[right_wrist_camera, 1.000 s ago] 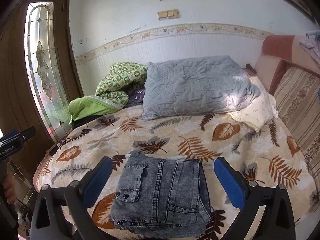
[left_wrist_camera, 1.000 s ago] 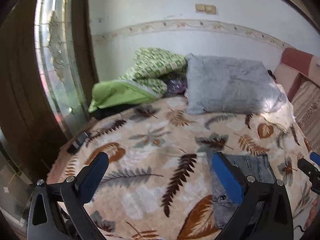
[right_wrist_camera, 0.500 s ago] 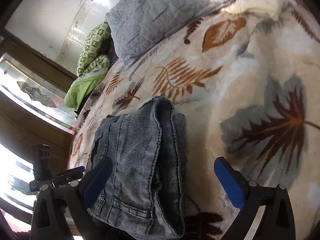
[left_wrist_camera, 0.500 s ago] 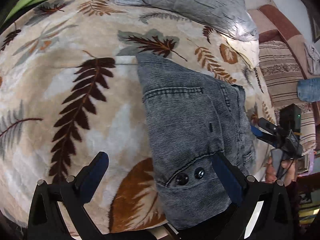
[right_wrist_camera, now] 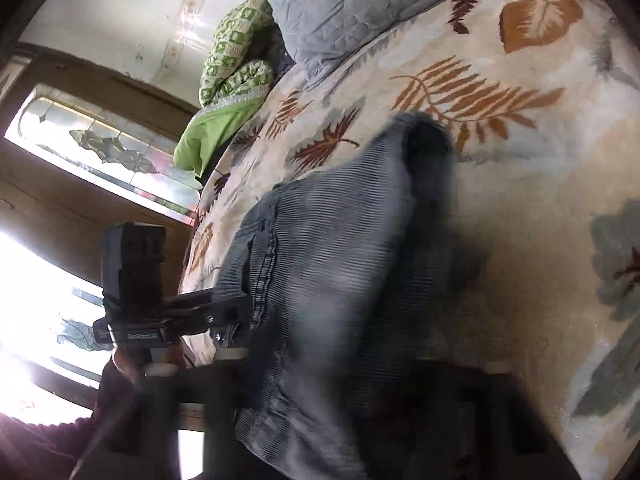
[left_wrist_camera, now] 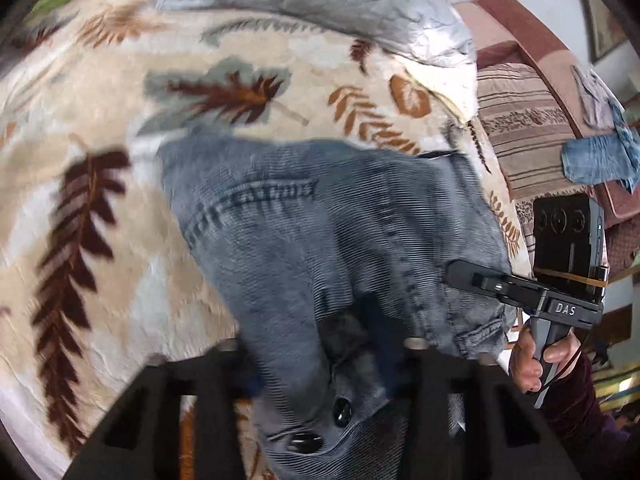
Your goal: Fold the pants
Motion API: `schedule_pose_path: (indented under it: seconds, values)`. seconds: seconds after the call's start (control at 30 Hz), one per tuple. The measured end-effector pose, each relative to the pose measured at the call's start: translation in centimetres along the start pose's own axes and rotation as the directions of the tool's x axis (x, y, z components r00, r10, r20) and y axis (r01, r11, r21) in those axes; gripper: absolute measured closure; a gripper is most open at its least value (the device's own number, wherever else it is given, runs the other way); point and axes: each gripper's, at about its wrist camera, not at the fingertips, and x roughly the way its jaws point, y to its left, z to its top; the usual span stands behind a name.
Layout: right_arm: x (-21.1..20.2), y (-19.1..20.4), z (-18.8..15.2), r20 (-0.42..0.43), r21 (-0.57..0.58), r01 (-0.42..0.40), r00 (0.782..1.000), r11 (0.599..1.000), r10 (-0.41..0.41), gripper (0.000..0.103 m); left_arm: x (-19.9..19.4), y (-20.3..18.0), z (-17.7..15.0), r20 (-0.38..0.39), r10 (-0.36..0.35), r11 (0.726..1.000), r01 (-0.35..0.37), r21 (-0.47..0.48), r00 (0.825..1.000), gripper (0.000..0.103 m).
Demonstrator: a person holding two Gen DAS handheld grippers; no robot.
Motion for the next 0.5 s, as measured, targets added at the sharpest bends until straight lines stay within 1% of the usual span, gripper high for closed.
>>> schedule_pose_path:
  seconds: [0.07,0.13,0.17,0.23,0.3,0.4,0.5]
  values:
    - [0.4,1.3,0.8,0.007,-0.044,0.043,0.999,0.998,-0.042,0.072,-0.6,-0.2,1.1,0.020,0.014,1.000,-0.014,0.021,1.000,0.072]
    - [0.6,2.4,2.1,0.024,-0.083,0.054,0.998,0.995,-0.053,0.072,-1.5,0.0,2.5,0.058,0.027,0.999,-0.029,0.038,0.998,0.073]
    - [0.7,2.7,3.0,0.036,-0.090,0.057,0.998,0.994,-0.054,0.072,-2.0,0.1,3.5,0.085,0.034,0.998,-0.037,0.044,0.996,0.074]
    - [1.0,2.9,5.1,0.069,-0.081,0.037,0.997,0.996,-0.031,0.072,-3.1,0.6,5.9,0.130,0.050,0.997,-0.058,0.055,0.990,0.074]
    - [1.6,3.1,7.5,0.104,-0.084,0.030,0.994,0.996,-0.021,0.072,-3.5,1.3,8.1,0.155,0.074,0.994,-0.085,0.063,0.985,0.074]
    - [3.9,2.7,11.0,0.113,-0.073,0.024,0.993,0.997,-0.016,0.072,-2.1,3.7,11.4,0.135,0.120,0.992,-0.124,0.027,0.984,0.074]
    - [7.5,1.4,13.5,0.081,-0.043,0.063,0.995,0.997,-0.059,0.072,1.4,7.2,13.4,0.059,0.187,0.982,-0.184,-0.051,0.981,0.072]
